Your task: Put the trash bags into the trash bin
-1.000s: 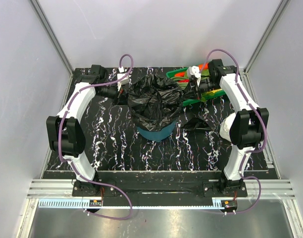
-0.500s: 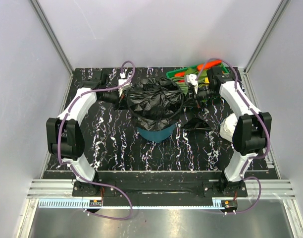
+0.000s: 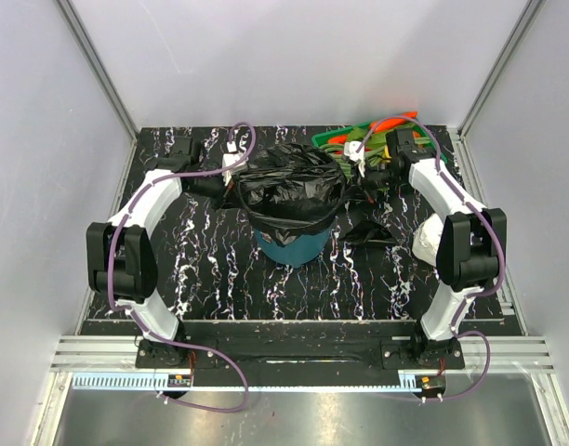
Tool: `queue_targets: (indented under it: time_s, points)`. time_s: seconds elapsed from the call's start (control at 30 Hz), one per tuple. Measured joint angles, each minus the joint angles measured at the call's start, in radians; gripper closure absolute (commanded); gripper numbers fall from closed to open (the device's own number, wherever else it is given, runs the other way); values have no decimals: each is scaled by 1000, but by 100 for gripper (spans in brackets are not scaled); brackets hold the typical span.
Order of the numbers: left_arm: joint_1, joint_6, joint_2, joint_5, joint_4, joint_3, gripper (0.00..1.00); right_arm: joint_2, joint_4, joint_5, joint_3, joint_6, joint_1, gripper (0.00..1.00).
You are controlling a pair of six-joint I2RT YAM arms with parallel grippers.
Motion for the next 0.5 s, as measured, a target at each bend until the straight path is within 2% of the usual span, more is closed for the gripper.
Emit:
queue_targets:
  time_s: [0.5]
  points:
    - [-4, -6, -54, -72, 91, -106, 100, -21, 144, 116, -83, 153, 32, 100]
